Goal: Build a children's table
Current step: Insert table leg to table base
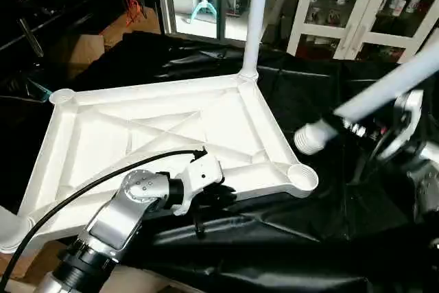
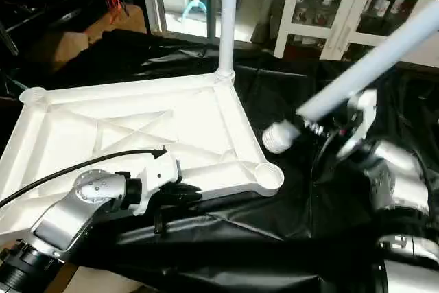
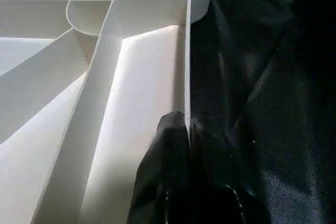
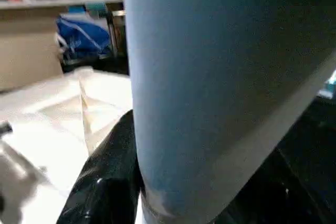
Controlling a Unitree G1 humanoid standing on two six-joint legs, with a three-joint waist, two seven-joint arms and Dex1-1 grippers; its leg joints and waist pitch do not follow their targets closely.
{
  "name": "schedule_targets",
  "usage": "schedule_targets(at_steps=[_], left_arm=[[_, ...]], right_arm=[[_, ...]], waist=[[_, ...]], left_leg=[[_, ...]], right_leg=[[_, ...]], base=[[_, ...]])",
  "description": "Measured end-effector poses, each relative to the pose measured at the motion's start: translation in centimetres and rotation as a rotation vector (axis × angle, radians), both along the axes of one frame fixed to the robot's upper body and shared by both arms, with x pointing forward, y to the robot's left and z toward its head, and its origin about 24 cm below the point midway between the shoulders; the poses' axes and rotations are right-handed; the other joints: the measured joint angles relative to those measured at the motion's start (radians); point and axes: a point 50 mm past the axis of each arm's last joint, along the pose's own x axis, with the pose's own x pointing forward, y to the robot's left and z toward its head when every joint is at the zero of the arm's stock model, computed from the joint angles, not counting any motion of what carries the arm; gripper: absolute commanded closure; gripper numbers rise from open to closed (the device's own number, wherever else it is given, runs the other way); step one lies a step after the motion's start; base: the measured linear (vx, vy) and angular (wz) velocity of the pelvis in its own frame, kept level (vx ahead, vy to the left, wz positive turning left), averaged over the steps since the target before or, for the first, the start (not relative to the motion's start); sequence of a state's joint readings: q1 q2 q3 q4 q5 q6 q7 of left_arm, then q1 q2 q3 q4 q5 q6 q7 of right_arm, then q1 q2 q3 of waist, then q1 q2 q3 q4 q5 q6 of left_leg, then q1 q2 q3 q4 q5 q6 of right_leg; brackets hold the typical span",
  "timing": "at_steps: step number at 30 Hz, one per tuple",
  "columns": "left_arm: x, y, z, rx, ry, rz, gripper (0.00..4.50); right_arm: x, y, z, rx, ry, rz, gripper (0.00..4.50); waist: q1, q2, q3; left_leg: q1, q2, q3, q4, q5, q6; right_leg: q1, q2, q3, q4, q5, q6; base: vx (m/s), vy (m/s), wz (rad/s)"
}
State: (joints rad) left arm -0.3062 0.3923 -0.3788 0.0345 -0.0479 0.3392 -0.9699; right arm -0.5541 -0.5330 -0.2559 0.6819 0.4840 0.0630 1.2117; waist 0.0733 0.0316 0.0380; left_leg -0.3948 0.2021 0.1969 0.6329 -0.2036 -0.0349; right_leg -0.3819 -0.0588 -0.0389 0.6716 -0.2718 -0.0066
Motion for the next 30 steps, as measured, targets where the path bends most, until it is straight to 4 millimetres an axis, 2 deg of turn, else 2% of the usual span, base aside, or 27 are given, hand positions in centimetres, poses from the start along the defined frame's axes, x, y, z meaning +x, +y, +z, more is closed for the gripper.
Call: schedule_targets(at_steps=[4, 7, 10, 14, 21, 25, 30], left_arm=[[-0.1, -0.2, 0.0, -0.002, -0.001, -0.009, 4.50], [-0.2, -0.4, 0.0, -0.004, -0.003, -0.016, 4.50], [-0.2, -0.4, 0.0, -0.005, -0.004, -0.016, 4.50], [-0.2, -0.5, 0.0, -0.003, -0.004, -0.020, 4.50], [-0.3, -0.5, 0.0, -0.004, -0.006, -0.029, 4.50], [-0.2, -0.5, 0.0, 0.000, -0.006, -0.028, 4.50], [-0.2, -0.3, -0.2, 0.004, -0.002, -0.020, 4.50]], right_arm=[[-0.6, 0.1, 1.5, -0.018, 0.029, 0.152, 2.69], [-1.8, 0.2, 0.8, -0.069, 0.094, 0.264, 2.69], [-2.7, 0.6, -0.8, -0.087, 0.176, 0.331, 2.69], [-3.3, 0.6, -0.1, -0.141, 0.171, 0.388, 2.69], [-3.4, 0.6, -0.1, -0.239, 0.085, 0.356, 2.69], [-3.2, 1.1, -0.7, -0.240, 0.063, 0.341, 2.69], [-3.1, 1.2, -1.1, -0.215, 0.082, 0.325, 2.69]], waist=[[0.006, 0.000, 0.000], [0.007, -0.003, 0.000], [0.006, -0.002, 0.000], [0.009, -0.002, 0.000], [0.011, -0.002, -0.001], [0.009, -0.002, -0.002], [-0.002, -0.003, -0.002]], left_leg=[[0.000, 0.000, 0.001, 0.000, 0.000, 0.000], [0.000, 0.001, 0.001, 0.000, 0.000, 0.000], [-0.001, 0.000, 0.001, 0.000, 0.000, 0.000], [0.000, 0.000, 0.001, 0.000, 0.000, 0.001], [0.000, 0.001, 0.001, -0.001, -0.001, 0.001], [0.000, 0.000, 0.001, 0.000, -0.001, 0.001], [0.003, 0.000, 0.001, 0.000, -0.001, 0.001]], right_leg=[[0.001, 0.000, 0.000, -0.001, 0.000, 0.000], [0.001, 0.000, -0.001, -0.001, 0.000, 0.000], [0.000, 0.000, 0.000, -0.001, 0.000, 0.000], [0.001, -0.001, 0.000, -0.002, 0.000, 0.000], [0.001, 0.000, -0.001, -0.003, 0.000, 0.000], [0.001, 0.000, 0.000, -0.003, 0.000, 0.000], [0.005, 0.000, 0.000, -0.003, 0.000, 0.000]], base=[[0.000, 0.000, 0.00], [0.000, 0.000, 0.00], [0.000, 0.000, 0.00], [0.000, 0.000, 0.00], [0.000, 0.000, 0.00], [0.000, 0.000, 0.00], [0.000, 0.000, 0.00]])
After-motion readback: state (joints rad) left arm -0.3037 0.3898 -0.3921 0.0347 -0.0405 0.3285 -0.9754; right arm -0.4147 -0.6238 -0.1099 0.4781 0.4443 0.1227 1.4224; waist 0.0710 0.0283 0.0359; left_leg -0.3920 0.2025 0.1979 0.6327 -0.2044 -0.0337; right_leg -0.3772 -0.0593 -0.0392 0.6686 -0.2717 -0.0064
